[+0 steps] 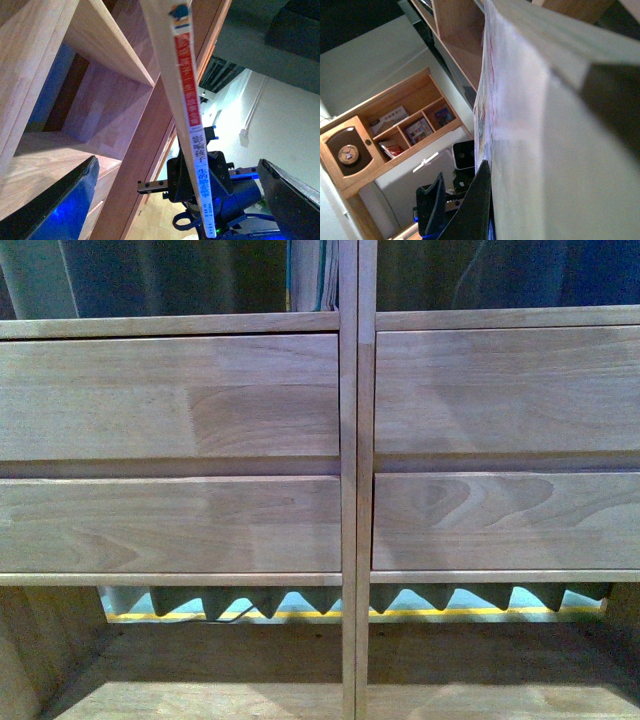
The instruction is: Organize books on shelf
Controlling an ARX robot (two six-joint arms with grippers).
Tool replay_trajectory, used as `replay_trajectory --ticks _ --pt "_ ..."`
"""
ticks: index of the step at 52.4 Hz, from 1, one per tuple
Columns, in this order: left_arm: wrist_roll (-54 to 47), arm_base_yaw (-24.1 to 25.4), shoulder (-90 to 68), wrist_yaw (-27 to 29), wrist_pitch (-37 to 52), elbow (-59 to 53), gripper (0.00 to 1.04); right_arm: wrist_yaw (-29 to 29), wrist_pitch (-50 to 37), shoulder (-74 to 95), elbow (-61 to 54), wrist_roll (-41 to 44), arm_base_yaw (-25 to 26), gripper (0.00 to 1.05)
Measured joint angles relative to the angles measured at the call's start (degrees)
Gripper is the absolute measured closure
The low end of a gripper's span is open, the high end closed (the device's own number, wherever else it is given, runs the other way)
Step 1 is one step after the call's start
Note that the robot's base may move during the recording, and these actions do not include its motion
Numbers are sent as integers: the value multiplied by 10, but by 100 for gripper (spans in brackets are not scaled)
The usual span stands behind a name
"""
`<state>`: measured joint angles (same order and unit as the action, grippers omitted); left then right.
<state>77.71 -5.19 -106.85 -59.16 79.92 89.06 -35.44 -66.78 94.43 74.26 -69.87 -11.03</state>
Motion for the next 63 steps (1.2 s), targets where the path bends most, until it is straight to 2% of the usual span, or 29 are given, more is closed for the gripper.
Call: replay_trajectory --ticks 18,38,46,52,59,63 --pt "2 0 0 1 0 0 7 9 -27 2 -10 -33 -30 98" --pt "2 0 0 5 0 0 8 26 -15 19 -34 -9 -58 98" --pt "6 0 0 10 0 0 37 29 -10 20 -38 4 -69 98" --pt "11 0 0 17 0 0 52 33 -10 20 -38 5 -72 98" --pt "17 0 0 24 0 0 78 33 -19 20 -43 5 -73 98" --pt "22 0 0 24 0 0 88 34 -23 20 -45 6 -73 98"
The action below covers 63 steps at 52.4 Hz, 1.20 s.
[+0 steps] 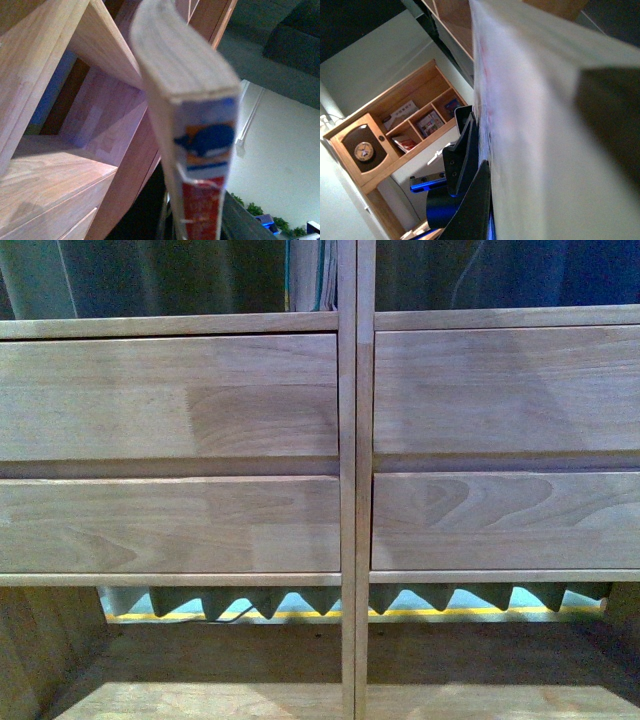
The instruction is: Organize books on shelf
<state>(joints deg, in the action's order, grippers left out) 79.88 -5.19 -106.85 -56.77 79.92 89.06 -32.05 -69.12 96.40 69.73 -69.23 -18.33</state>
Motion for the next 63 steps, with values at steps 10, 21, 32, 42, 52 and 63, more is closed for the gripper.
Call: replay_trajectory --ticks 10,21,32,42,52,63 --pt "24 0 0 -1 0 0 98 3 3 -1 -4 6 -5 98" --pt "34 1 0 -4 0 0 98 -2 20 -11 -8 19 -9 82" --pt "52 14 0 15 -6 4 98 -24 36 -42 -23 31 24 46" --pt "2 75 2 196 -177 69 98 -34 36 -86 -53 32 94 22" --pt "-133 110 2 264 -360 110 98 -39 -5 -154 -111 -1 189 7" --pt "-340 62 2 347 -486 128 98 -71 -40 -255 -219 -30 286 7"
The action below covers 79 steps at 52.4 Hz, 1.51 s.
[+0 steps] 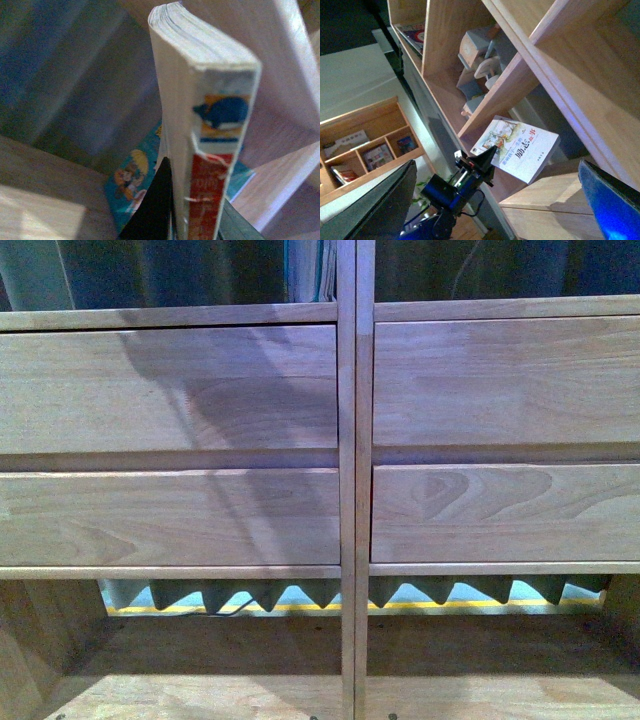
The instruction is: Organize books on shelf
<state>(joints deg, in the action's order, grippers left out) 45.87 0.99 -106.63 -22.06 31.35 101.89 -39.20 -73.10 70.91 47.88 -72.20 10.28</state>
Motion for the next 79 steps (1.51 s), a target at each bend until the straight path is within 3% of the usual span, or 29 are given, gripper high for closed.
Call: replay_trajectory --ticks 11,14,24,43,58,79 --pt "-248 -48 -21 73 -11 35 98 -96 48 -174 -144 63 103 7" --pt "-323 -56 -37 85 -23 65 98 -142 62 -241 -199 90 153 7" --pt "-428 -69 -95 103 -68 149 98 -229 -48 -318 -284 49 271 7" --pt "-493 -79 -240 112 -199 336 98 -233 -66 -321 -304 26 291 7" --pt "-534 -113 -350 173 -356 561 98 -228 -23 -347 -332 11 277 7" --pt "-535 -143 -380 235 -411 637 98 -223 -63 -343 -334 -5 263 7"
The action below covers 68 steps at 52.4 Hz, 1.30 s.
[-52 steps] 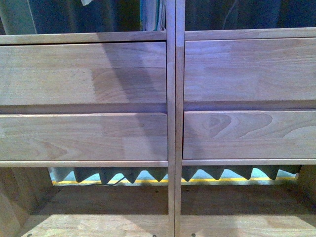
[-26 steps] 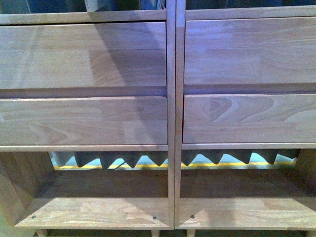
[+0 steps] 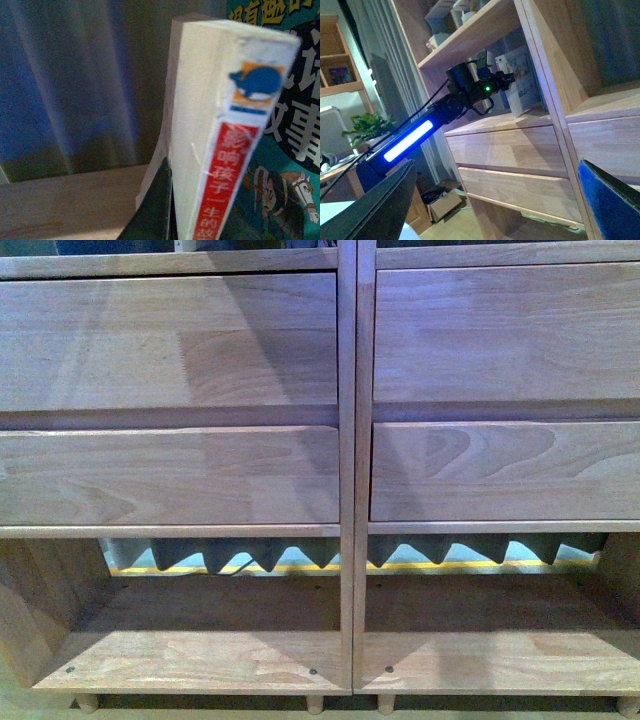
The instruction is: Organize books on shelf
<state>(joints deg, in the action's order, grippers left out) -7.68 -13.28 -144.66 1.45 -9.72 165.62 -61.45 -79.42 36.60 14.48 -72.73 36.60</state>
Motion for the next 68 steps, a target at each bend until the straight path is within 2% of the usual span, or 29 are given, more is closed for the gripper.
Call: replay_trajectory --ticks 11,27,57,68 --pt "27 -19 0 28 8 0 98 0 -5 2 0 -10 -4 7" --pt "46 -22 14 66 -29 0 98 4 14 -5 0 -7 -23 7" --pt "15 -39 33 95 -37 0 98 16 64 -30 -2 28 -60 7" --pt "24 -49 38 98 -75 0 98 21 103 -48 -2 56 -84 7"
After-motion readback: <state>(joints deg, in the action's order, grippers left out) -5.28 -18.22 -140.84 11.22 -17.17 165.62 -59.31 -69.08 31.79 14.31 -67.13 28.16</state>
